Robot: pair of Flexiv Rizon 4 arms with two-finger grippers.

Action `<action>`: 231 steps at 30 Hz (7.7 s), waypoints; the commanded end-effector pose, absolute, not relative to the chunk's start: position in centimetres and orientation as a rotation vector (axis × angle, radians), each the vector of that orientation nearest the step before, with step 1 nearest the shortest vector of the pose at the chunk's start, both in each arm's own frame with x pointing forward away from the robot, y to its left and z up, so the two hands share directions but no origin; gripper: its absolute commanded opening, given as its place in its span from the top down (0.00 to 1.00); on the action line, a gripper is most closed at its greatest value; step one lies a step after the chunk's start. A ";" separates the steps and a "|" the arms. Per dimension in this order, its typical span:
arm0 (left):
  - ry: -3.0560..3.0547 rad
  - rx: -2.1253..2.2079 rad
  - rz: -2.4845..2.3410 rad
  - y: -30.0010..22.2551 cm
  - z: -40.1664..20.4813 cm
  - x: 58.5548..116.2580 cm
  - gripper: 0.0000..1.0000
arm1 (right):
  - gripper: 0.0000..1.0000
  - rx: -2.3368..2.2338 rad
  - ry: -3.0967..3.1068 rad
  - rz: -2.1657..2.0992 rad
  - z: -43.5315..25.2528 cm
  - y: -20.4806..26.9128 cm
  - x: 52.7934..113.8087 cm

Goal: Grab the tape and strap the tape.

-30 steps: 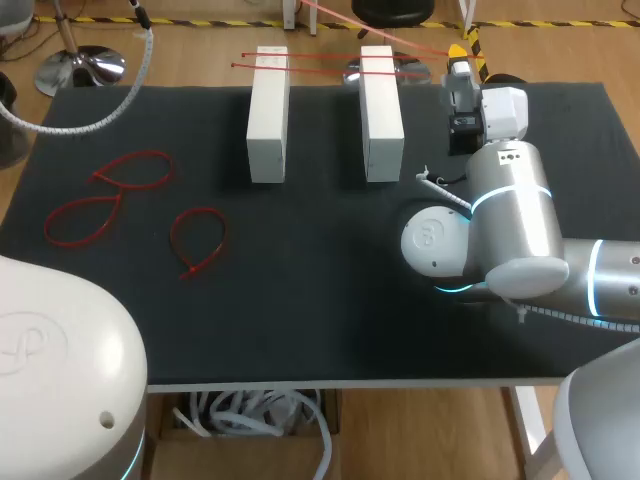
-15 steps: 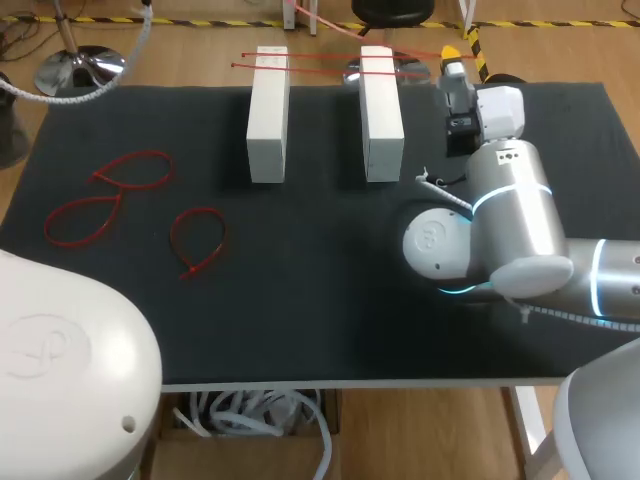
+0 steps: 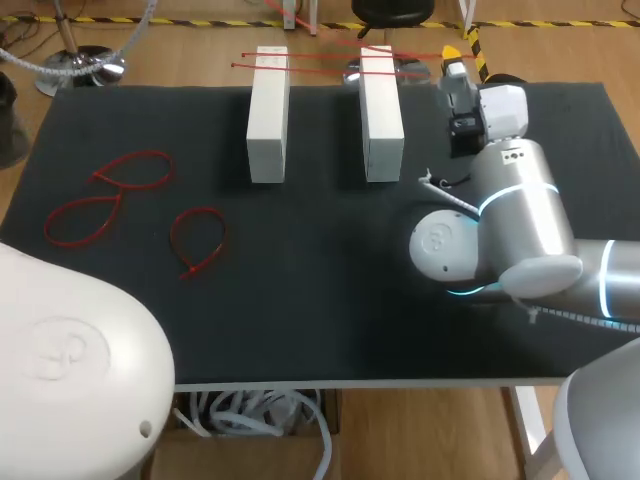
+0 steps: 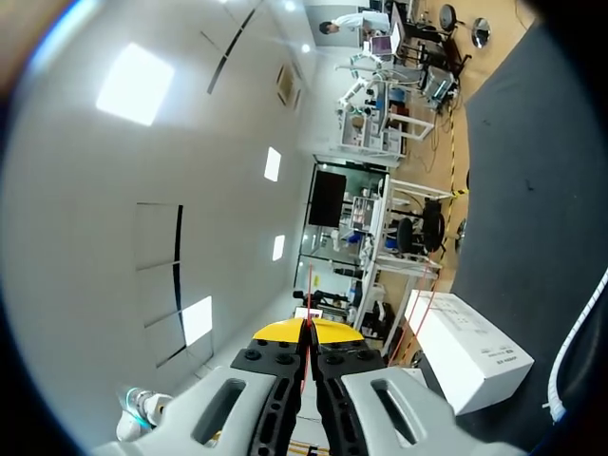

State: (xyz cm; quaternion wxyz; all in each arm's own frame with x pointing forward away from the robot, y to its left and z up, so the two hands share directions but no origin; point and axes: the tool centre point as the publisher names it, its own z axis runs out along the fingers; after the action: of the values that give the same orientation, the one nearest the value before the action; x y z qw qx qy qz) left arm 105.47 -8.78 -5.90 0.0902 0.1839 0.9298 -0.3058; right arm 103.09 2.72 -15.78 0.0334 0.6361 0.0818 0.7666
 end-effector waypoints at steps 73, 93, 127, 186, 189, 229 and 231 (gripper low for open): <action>3.140 0.484 -0.252 -10.3 -5.5 105.5 1.00 | 1.00 1.899 0.705 2.284 -16.0 4.9 103.5; 3.146 0.455 -0.279 -10.0 -5.8 106.0 1.00 | 1.00 1.847 0.979 2.099 -15.8 5.4 103.9; 3.148 0.456 -0.256 -9.8 -5.8 106.1 1.00 | 1.00 0.818 1.688 0.524 -11.8 7.5 105.2; 3.148 0.456 -0.256 -9.8 -5.8 106.1 1.00 | 1.00 0.910 1.379 0.488 -11.2 14.9 107.9; 3.148 0.456 -0.256 -9.8 -5.8 106.1 1.00 | 1.00 0.902 1.383 0.493 -11.1 15.3 108.0; 3.148 0.456 -0.256 -9.8 -5.8 106.1 1.00 | 1.00 0.830 1.386 0.662 -8.9 19.3 107.8; 3.148 0.456 -0.256 -9.8 -5.8 106.1 1.00 | 1.00 0.830 1.386 0.662 -8.9 19.3 107.8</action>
State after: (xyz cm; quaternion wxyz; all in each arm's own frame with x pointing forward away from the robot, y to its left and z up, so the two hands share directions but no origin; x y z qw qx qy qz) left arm 106.19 -9.87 -5.90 -0.0247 0.1431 0.9860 -0.0817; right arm 107.85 19.35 -9.16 0.6447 0.3642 0.6059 0.2908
